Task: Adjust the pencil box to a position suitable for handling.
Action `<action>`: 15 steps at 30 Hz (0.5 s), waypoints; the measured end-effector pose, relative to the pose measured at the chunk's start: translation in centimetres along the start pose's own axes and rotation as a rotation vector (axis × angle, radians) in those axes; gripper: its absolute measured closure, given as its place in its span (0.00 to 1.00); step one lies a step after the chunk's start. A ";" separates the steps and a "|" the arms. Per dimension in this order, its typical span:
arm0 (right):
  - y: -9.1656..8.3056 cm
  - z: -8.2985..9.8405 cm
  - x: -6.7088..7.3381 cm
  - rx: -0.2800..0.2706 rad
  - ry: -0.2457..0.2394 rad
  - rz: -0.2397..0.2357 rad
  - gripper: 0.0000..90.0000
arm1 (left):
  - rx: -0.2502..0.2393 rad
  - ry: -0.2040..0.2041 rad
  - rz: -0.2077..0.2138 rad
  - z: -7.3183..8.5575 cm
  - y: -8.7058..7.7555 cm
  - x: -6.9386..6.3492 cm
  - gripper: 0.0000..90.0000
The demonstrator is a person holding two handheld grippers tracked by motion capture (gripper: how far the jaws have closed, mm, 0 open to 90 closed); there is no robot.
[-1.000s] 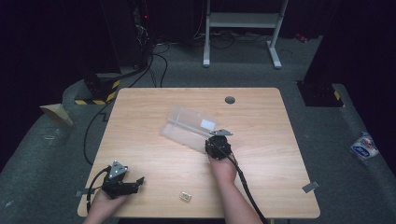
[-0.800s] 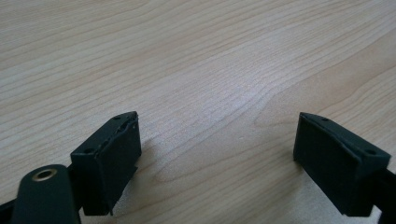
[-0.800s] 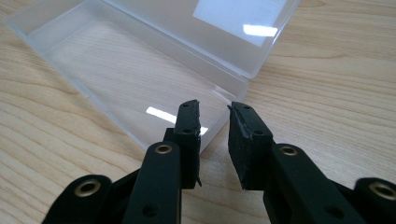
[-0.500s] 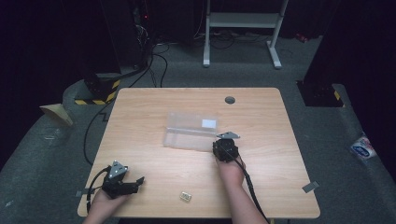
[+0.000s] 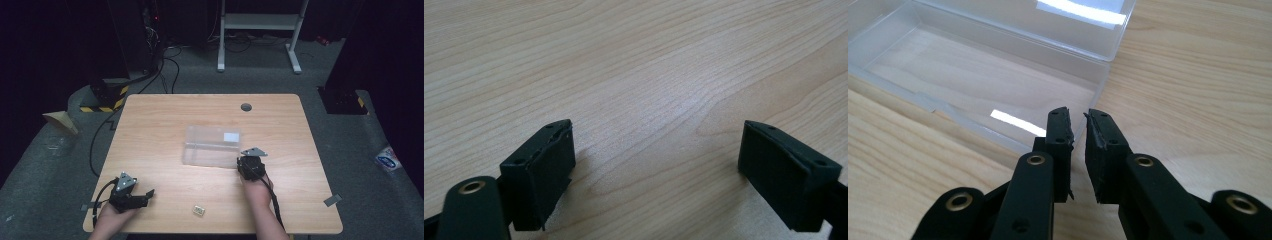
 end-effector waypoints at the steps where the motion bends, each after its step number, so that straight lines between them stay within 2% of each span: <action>1: -0.2 0.2 -0.2 0.001 -0.002 0.005 0.89 | -0.001 -0.001 0.001 0.0 0.0 0.0 0.17; 3: -0.8 0.6 -0.9 -0.005 -0.012 0.018 0.88 | -0.001 0.000 0.000 0.0 0.0 0.0 0.17; 9: -2.1 1.7 -2.9 -0.009 0.011 0.043 0.87 | -0.001 -0.001 -0.001 0.0 0.0 0.0 0.17; 15: -2.8 2.6 -4.2 -0.010 0.018 0.056 0.87 | -0.001 -0.001 -0.002 0.0 0.0 0.0 0.17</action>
Point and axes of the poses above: each handheld gripper's, and its own axes: y roughly forward along the jaws, z roughly out of its underside, x roughly to its left, the point moved 10 cm from there along y, roughly forward along the jaws, and after that the axes turned 2 degrees about x, right-handed, at the moved point
